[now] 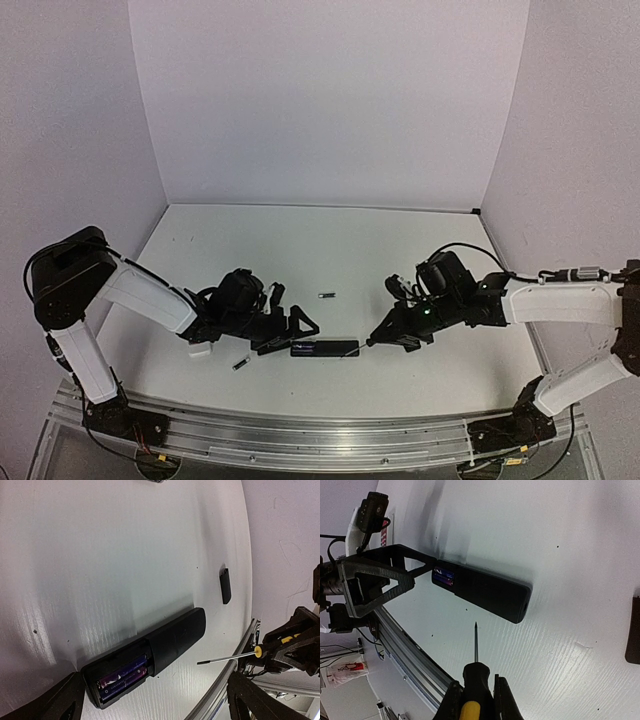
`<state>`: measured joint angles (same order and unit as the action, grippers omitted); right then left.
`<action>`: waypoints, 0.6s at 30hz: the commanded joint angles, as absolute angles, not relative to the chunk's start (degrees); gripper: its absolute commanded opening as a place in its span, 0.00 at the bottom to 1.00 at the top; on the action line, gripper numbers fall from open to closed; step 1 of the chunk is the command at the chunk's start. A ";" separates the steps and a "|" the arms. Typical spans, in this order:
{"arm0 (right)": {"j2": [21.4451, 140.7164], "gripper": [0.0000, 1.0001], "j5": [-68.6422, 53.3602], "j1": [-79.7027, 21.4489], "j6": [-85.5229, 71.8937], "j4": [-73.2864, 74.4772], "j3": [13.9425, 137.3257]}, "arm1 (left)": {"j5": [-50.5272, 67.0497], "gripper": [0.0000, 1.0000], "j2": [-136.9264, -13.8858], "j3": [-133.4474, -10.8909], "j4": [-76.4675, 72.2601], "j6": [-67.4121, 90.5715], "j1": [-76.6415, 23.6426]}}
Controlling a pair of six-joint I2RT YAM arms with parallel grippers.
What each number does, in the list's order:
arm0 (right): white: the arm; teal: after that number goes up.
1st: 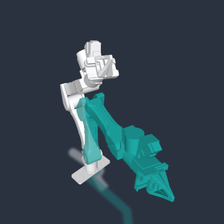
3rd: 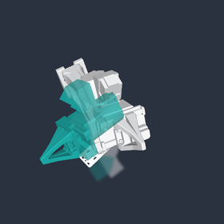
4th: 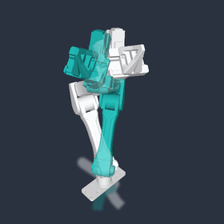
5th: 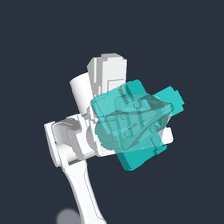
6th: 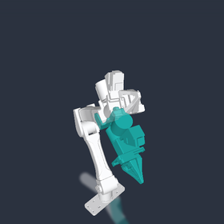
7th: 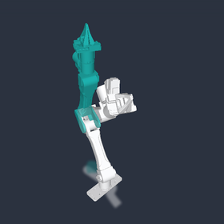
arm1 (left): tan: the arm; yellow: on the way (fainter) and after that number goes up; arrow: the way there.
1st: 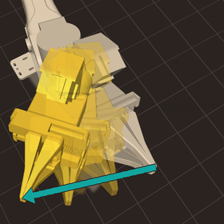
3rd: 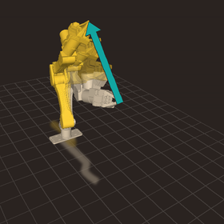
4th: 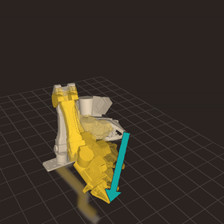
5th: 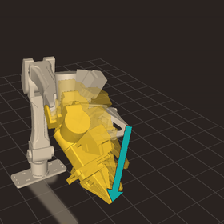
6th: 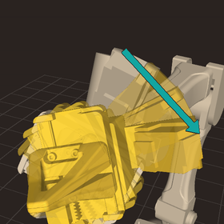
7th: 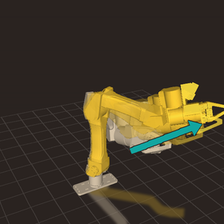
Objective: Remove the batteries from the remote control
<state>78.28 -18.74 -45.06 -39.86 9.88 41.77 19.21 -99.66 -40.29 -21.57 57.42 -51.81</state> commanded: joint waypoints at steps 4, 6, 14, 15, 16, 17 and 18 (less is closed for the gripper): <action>78.69 0.00 -15.97 -45.26 -38.85 7.68 43.86 | 21.51 0.99 -99.67 -38.90 -24.48 60.36 -53.55; 78.50 0.00 -16.44 -45.28 -38.03 7.11 44.04 | 21.48 0.99 -99.72 -38.68 -25.28 60.83 -53.97; 80.57 0.00 -19.50 -46.25 -33.17 5.09 47.07 | 15.97 1.00 -99.05 -39.15 -21.62 61.24 -54.22; 80.94 0.00 -19.84 -46.34 -32.53 5.10 47.60 | 14.78 0.99 -98.17 -39.36 -20.20 61.06 -54.22; 81.48 0.00 -20.04 -46.38 -31.89 5.10 48.26 | 13.90 1.00 -97.31 -39.45 -19.18 60.99 -54.22; 82.00 0.00 -20.15 -46.44 -31.52 5.15 48.87 | 13.27 1.00 -96.04 -39.46 -18.29 60.95 -54.17; 82.59 0.00 -20.35 -46.44 -31.09 5.47 49.65 | 12.68 0.99 -95.09 -39.53 -16.74 60.91 -54.22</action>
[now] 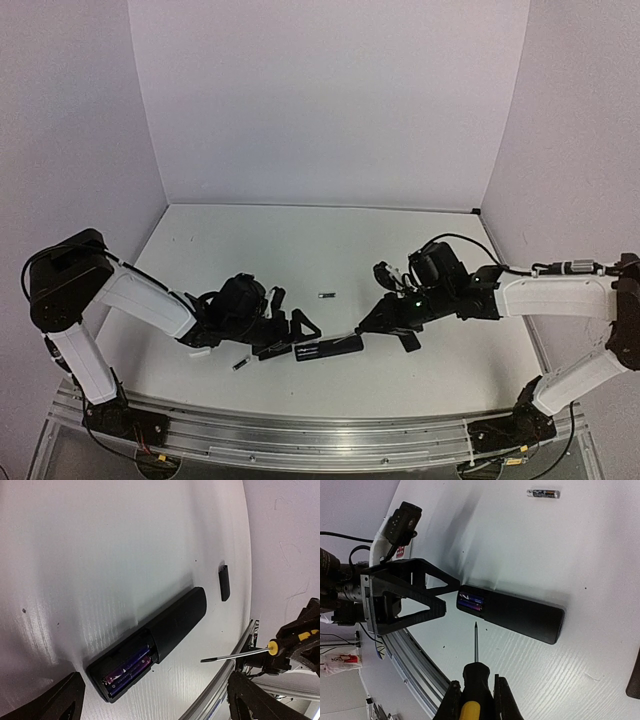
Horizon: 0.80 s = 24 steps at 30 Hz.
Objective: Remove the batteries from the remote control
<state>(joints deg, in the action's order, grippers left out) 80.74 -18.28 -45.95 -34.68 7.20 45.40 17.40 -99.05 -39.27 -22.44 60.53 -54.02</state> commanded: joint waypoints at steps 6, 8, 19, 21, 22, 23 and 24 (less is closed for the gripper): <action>87.08 0.00 -22.22 -46.54 -29.38 7.01 53.05 | 13.98 0.99 -93.65 -38.66 -16.81 62.10 -55.65; 88.12 0.00 -22.45 -46.69 -28.72 7.86 53.80 | 15.20 0.99 -94.75 -38.48 -18.71 62.83 -56.02; 90.57 0.00 -20.97 -47.19 -27.15 10.37 55.03 | 16.09 0.99 -98.48 -39.10 -22.51 63.97 -56.43; 90.97 0.00 -20.51 -47.26 -27.06 10.33 55.07 | 16.01 1.00 -98.95 -39.16 -22.58 63.92 -56.46; 91.20 0.00 -20.46 -47.28 -26.99 10.33 55.10 | 15.98 1.00 -99.16 -39.24 -22.71 63.97 -56.43; 91.39 0.00 -20.41 -47.28 -27.04 10.30 55.16 | 15.99 1.00 -99.32 -39.30 -22.75 63.98 -56.43; 91.56 0.00 -20.42 -47.24 -27.03 10.25 55.23 | 16.08 1.00 -99.46 -39.31 -22.87 63.98 -56.43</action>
<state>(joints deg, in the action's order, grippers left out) 90.36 -20.61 -46.82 -28.29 10.40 52.90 16.29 -98.14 -38.87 -21.30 63.53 -56.23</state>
